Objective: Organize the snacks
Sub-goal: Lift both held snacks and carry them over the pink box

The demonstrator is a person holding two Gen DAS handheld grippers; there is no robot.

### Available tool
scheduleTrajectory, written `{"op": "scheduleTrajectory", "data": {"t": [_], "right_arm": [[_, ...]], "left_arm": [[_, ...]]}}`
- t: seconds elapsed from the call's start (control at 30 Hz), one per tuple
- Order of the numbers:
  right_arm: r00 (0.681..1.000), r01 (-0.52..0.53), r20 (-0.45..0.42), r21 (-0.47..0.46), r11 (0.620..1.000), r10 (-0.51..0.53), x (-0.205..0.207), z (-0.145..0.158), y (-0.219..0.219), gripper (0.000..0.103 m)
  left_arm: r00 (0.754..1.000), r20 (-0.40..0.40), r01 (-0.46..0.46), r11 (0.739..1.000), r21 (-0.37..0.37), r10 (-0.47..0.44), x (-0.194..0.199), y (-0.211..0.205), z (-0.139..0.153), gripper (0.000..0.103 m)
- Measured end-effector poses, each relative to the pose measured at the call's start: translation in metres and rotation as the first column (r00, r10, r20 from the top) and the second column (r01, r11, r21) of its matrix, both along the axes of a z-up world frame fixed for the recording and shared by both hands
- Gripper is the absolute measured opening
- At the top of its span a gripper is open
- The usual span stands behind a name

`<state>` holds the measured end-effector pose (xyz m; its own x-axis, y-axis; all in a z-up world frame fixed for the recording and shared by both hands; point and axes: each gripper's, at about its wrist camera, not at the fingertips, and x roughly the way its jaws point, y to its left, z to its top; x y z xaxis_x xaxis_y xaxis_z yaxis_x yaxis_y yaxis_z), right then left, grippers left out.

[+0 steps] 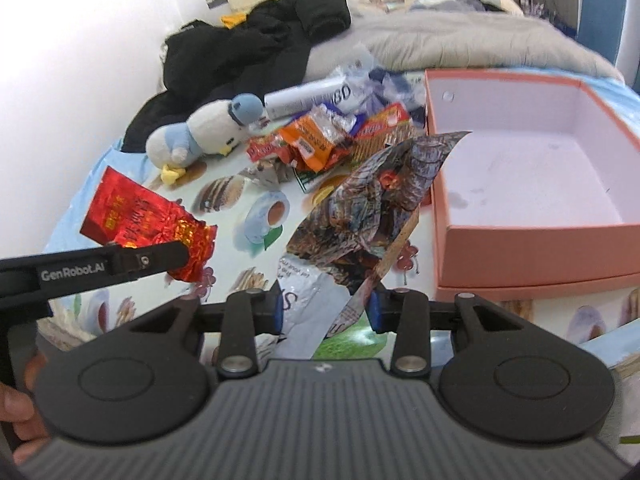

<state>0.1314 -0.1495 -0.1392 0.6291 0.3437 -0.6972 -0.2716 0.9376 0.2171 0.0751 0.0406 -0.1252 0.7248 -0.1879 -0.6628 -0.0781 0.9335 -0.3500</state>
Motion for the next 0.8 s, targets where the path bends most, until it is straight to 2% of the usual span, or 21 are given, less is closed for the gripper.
{"op": "scheduleTrajectory", "data": {"t": [0.43, 0.53, 0.67, 0.8], "right_arm": [[0.992, 0.069, 0.101, 0.014, 0.998, -0.070, -0.033, 0.043, -0.042, 0.041], [0.988, 0.100, 0.117, 0.017, 0.995, -0.101, -0.036, 0.048, -0.055, 0.041], [0.981, 0.149, 0.122, 0.032, 0.988, -0.152, -0.037, 0.050, -0.074, 0.041], [0.972, 0.198, 0.125, 0.034, 0.980, -0.200, -0.027, 0.052, -0.090, 0.041]], "left_arm": [[0.988, 0.054, 0.146, 0.989, -0.011, -0.145, -0.009, -0.055, 0.040, 0.022], [0.980, 0.055, 0.192, 0.981, -0.013, -0.191, -0.005, -0.073, 0.044, 0.022], [0.968, 0.034, 0.252, 0.967, -0.051, -0.250, 0.007, -0.094, 0.043, 0.022], [0.961, 0.026, 0.277, 0.960, -0.039, -0.276, 0.024, -0.113, 0.042, 0.022]]}}
